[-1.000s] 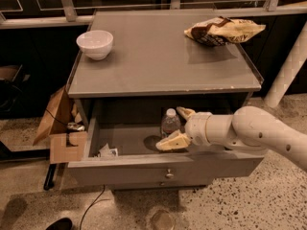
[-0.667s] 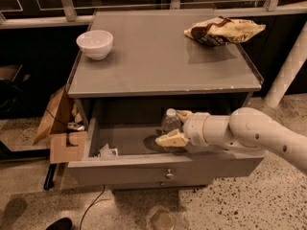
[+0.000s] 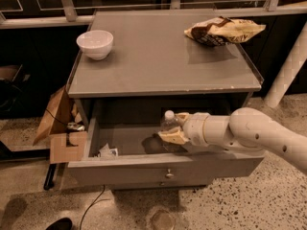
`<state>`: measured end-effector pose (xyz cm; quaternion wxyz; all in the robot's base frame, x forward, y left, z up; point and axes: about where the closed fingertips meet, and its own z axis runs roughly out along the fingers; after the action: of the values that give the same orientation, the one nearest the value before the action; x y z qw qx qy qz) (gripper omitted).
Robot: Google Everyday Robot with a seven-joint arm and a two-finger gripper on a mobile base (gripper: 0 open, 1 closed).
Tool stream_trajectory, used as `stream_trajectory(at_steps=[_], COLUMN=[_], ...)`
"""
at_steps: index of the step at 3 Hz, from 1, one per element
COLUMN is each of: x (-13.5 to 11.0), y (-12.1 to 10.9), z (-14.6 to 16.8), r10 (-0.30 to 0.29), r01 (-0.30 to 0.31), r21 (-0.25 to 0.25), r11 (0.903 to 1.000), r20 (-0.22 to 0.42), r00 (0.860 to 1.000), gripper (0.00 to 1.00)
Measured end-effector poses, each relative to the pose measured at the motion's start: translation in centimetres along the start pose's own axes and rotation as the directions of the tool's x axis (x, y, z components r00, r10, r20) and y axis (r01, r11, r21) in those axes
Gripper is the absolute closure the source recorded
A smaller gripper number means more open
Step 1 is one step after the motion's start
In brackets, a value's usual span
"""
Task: Pick water bottle from top drawer and place on counter
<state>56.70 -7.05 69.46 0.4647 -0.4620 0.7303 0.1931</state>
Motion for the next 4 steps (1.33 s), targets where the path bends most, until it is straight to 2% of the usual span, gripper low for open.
stream_trajectory(at_steps=[1,2,3,4], x=[0.0,-1.5,-6.0,-10.9], y=[0.0,0.4,0.9,0.5], z=[0.0,-1.3,-4.0,-6.4], r10=[0.0,0.026,0.071,0.107], r01=[0.0,-0.026,-0.071,-0.106], r21=[0.0,-0.021,-0.073,-0.084], r11=[1.0,0.9994,0.9948,0.9908], r20=[0.0,-0.001,0.0,0.009], r00=[1.0,1.0,0.997,0.994], gripper=[0.99,1.0,1.0,1.0])
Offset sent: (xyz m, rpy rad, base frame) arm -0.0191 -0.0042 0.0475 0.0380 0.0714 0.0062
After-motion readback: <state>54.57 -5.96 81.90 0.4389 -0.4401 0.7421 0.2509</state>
